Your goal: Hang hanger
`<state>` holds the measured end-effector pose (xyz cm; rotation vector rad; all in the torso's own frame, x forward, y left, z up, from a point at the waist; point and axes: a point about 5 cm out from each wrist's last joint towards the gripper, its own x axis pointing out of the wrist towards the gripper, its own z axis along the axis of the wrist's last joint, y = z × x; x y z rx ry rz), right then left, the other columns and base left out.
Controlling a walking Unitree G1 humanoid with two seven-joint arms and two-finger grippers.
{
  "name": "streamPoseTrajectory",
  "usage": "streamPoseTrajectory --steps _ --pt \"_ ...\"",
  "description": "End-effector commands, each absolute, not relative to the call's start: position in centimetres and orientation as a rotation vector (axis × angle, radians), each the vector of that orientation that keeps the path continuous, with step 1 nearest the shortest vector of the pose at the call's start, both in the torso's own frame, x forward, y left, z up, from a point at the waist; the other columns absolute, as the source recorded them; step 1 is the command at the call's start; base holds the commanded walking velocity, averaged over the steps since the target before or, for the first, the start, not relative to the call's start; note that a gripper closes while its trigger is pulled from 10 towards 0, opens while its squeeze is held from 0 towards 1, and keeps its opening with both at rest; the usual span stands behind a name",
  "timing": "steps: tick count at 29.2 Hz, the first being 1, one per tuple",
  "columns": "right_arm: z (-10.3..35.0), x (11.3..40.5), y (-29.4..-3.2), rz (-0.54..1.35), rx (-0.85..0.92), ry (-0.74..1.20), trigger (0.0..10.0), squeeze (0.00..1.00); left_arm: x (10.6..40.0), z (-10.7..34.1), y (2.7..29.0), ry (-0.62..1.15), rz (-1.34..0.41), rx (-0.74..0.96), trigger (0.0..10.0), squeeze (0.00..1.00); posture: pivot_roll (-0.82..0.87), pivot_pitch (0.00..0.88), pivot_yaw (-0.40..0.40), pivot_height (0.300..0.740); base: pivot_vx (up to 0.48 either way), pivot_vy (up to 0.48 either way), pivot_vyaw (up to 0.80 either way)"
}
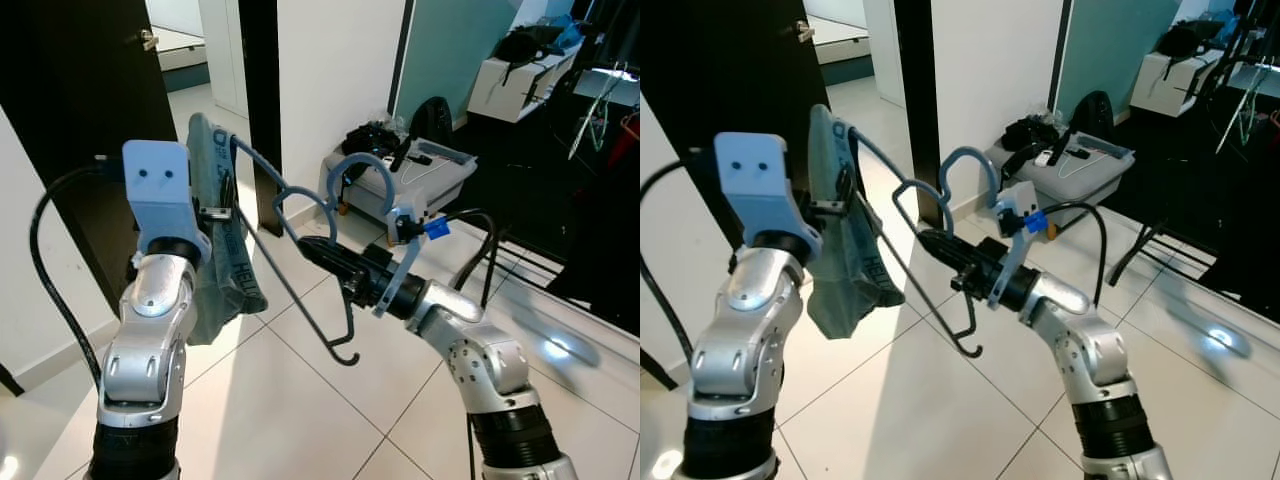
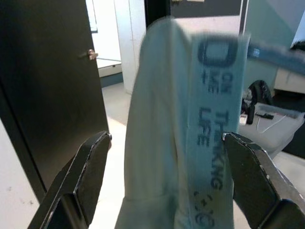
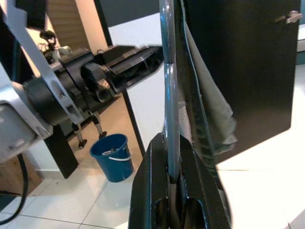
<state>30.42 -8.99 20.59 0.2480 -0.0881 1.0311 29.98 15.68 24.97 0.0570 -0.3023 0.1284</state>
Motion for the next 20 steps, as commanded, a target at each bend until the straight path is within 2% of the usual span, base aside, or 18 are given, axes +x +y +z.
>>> streamPoseTrajectory --steps 1,15,20 --pt "21.1 30.5 -8.8 1.045 0.251 -0.109 10.0 0.0 30.1 24.9 15.6 -0.301 0.127 0.076 10.0 0.0 0.01 0.0 -0.007 0.74 0.0 0.0 0.0" --pt "20.6 30.7 -9.2 1.017 0.263 -0.111 10.0 0.0 30.3 24.2 15.5 -0.288 0.131 0.065 10.0 0.0 -0.01 0.0 -0.003 0.74 0.0 0.0 0.0" --pt "20.8 31.3 -9.2 0.998 0.286 -0.112 10.0 0.0 31.0 25.6 14.8 -0.331 0.099 0.055 10.0 0.0 -0.03 0.0 0.008 0.74 0.0 0.0 0.0"
